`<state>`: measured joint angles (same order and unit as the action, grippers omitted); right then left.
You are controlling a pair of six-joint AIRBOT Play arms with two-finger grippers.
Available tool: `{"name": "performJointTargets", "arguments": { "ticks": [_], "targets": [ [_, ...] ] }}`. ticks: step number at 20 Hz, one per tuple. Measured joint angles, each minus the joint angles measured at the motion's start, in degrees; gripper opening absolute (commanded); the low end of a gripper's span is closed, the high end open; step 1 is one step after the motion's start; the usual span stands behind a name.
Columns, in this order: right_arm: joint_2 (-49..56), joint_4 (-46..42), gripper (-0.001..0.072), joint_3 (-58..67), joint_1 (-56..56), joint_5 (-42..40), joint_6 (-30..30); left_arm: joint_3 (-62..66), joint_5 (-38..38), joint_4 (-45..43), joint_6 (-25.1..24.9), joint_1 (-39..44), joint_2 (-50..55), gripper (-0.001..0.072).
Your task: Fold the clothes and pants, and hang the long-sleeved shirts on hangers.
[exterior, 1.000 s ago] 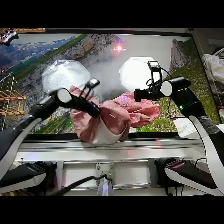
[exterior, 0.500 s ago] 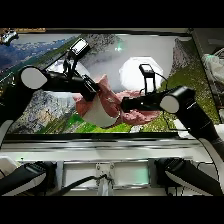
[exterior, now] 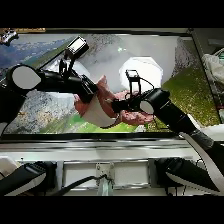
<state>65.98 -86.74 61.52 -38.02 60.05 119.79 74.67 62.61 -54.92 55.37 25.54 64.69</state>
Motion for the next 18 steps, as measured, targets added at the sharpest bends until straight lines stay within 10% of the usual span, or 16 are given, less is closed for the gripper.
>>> {"name": "performJointTargets", "arguments": {
  "ticks": [5,8,18],
  "targets": [
    [4.2,-0.8,0.0371,-1.6,-0.4,-0.7,0.9,0.0,0.5,0.0,0.7,-0.1,-0.4,0.001],
    [6.0,-0.3,0.0025,-2.9,-1.4,-1.1,1.7,0.1,0.6,-2.2,1.4,-0.2,-0.5,0.001],
    [4.4,-23.4,0.0024,28.1,-2.3,1.3,-5.1,8.9,-6.3,-7.3,5.4,-2.8,-3.8,0.0011]
  ]
}}
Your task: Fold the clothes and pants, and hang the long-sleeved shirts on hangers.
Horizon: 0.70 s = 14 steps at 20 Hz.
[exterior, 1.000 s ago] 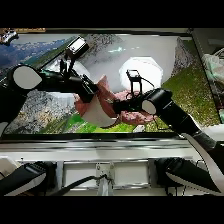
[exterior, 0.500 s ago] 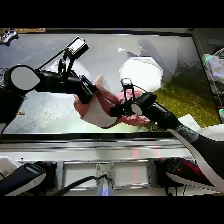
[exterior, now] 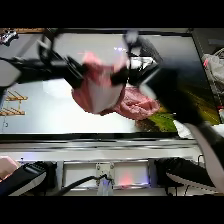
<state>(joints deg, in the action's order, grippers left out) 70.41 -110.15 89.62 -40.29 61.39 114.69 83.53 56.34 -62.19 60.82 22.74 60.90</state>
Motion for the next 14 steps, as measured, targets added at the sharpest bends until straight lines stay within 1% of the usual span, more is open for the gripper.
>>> {"name": "performJointTargets", "arguments": {
  "ticks": [4,6,8,11,13,14],
  "targets": [
    [-1.1,-4.6,0.0025,22.4,0.0,-3.6,-8.9,10.8,-9.8,3.8,0.3,-0.1,-3.1,0.0022],
    [-2.2,-5.2,0.0025,27.9,-0.1,-5.8,-12.2,15.4,-12.3,5.4,0.3,0.4,-3.7,0.0022],
    [-3.3,-6.4,0.0025,30.3,-0.1,-7.6,-14.4,18.0,-13.3,6.3,0.3,1.0,-3.7,0.002],
    [-3.6,-8.6,0.0025,29.4,0.0,-7.6,-15.4,19.7,-11.1,4.9,0.5,1.3,-1.6,0.0013],
    [-2.2,-9.6,0.0025,27.8,0.0,-5.7,-15.3,20.2,-6.2,0.1,1.7,1.3,1.2,0.0012],
    [-0.9,-9.6,0.0025,27.2,0.0,-4.0,-15.2,20.3,-2.8,-3.7,3.2,1.3,3.0,0.0012]
  ]
}}
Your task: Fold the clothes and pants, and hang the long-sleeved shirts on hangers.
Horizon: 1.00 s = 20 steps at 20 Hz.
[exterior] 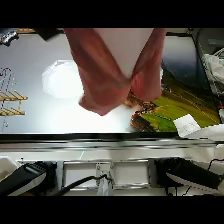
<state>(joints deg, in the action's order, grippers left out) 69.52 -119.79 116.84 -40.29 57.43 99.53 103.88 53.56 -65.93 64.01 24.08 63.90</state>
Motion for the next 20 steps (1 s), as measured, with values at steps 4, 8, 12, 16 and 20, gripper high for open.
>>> {"name": "performJointTargets", "arguments": {
  "ticks": [4,8,12,16,20],
  "targets": [
    [10.2,1.6,0.0024,-1.2,0.0,9.1,-1.3,-1.6,13.0,-17.5,8.4,-0.2,6.3,0.0012],
    [22.1,6.4,0.0024,-1.5,0.0,12.1,-3.2,-8.2,21.5,-25.6,14.1,-1.8,9.3,0.0012],
    [29.8,13.7,0.0023,-1.5,-0.3,9.4,-4.0,-17.3,26.7,-26.9,16.9,-4.0,10.0,0.0012],
    [34.1,18.8,0.0024,-1.5,-1.9,5.4,-4.1,-23.4,29.1,-26.8,18.1,-6.2,9.7,0.0011],
    [35.6,21.1,0.0022,-1.6,-3.0,4.1,-5.2,-27.1,29.6,-27.2,19.3,-11.9,7.8,0.0011]
  ]
}}
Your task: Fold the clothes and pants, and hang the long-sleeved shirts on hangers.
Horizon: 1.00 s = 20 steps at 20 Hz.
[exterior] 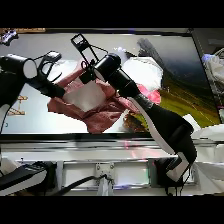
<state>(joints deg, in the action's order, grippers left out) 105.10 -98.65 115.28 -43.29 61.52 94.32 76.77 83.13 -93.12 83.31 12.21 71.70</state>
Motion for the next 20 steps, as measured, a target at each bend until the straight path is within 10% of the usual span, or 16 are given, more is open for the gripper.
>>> {"name": "performJointTargets", "arguments": {
  "ticks": [6,10,20],
  "targets": [
    [-0.3,0.8,0.0022,0.8,0.3,2.9,-2.1,-3.0,-3.7,0.5,1.5,-6.5,-1.0,0.0037],
    [-0.3,-2.2,0.0022,1.1,0.7,2.0,-2.4,-3.4,-5.5,3.7,2.3,-7.4,-1.4,0.0361],
    [1.3,1.2,0.0022,0.7,-0.2,-3.7,-3.4,-2.4,-9.7,10.1,2.5,-13.9,-12.5,0.0476]
  ]
}}
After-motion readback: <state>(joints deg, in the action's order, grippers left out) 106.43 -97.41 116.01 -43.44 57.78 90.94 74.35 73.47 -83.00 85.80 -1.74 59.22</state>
